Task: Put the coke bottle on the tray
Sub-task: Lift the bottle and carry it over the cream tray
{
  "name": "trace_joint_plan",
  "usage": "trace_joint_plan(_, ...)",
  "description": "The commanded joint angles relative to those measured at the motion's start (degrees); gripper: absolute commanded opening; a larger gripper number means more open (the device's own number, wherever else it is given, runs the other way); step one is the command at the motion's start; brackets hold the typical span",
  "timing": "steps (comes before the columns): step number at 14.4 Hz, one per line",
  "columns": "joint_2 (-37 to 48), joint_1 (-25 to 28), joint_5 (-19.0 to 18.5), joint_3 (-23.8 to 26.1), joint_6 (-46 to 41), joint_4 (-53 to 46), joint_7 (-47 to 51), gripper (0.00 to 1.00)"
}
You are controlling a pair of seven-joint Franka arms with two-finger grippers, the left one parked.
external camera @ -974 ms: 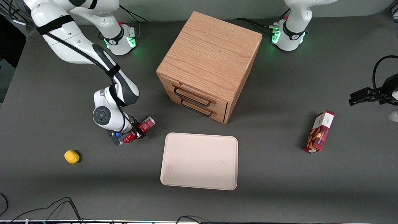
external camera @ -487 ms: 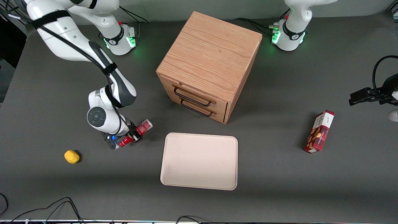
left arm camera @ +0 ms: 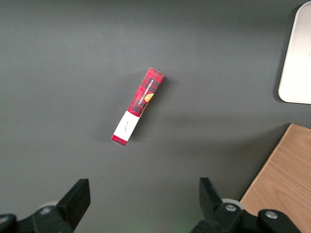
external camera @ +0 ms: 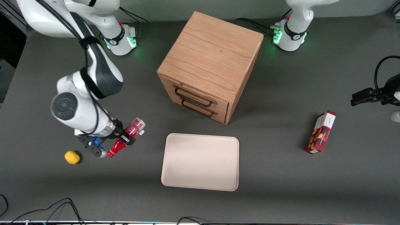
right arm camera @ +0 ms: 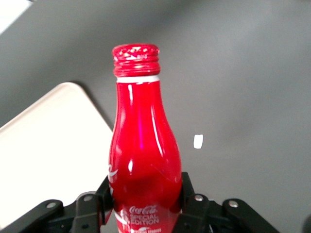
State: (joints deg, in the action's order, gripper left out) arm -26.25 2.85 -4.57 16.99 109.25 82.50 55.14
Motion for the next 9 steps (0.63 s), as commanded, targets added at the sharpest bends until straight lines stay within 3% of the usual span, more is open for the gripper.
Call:
trace_joint_plan(1,-5.6,2.1,-0.4,0.1,-5.5,-13.9,-9.1,0.00)
trace_joint_plan(5,-14.9,7.0,-0.3,0.1,-3.8,-26.7,-16.9,0.01)
trace_joint_plan(9,-23.8,8.8,-0.2,1.7,5.3,-28.1,-21.5,0.01)
